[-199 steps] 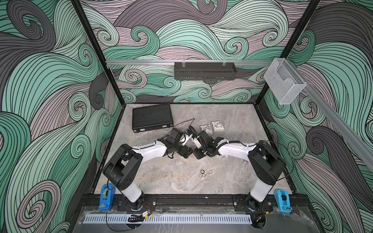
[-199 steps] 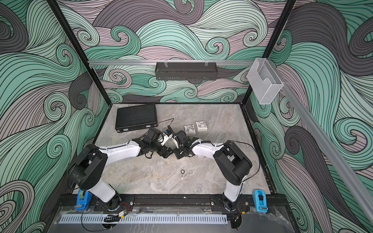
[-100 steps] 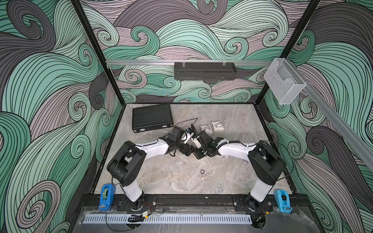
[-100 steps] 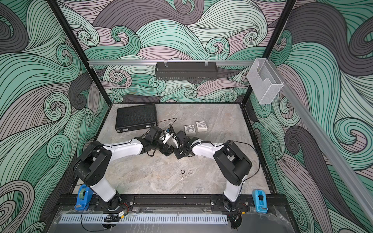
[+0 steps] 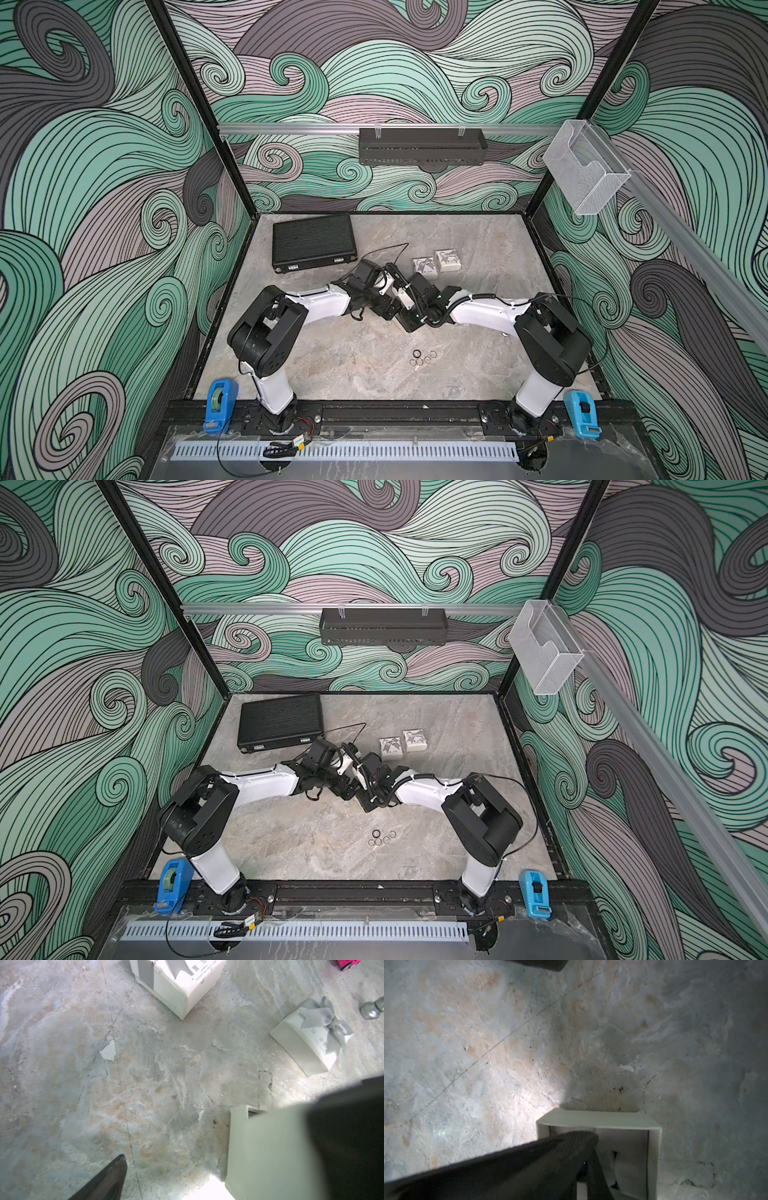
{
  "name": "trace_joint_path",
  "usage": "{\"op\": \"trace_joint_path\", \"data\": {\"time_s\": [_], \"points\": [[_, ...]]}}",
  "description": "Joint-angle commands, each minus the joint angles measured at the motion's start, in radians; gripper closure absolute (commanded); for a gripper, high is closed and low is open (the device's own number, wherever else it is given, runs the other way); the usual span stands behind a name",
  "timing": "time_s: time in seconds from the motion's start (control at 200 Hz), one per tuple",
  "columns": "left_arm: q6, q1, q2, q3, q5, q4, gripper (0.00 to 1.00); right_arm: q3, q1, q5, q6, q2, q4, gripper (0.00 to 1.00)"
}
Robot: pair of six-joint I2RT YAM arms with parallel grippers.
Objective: Take the rings out of the lift-off lid box
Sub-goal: Take out the ring from the jewelry box.
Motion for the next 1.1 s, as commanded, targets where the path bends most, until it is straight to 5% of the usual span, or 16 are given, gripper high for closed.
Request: {"op": "trace_joint_path", "data": {"time_s": [0.0, 1.097], "points": [[0.001, -0.001, 0.015, 0.007, 0.017, -0.034, 0.05, -0.005, 0.003, 0.013, -0.019, -0.047, 0.042, 1.00], [0.000, -0.001, 0.021, -0.011, 0.012, -0.040, 0.05, -0.132, 0.000, 0.055, 0.051, -0.168, 0.239, 1.00]]}}
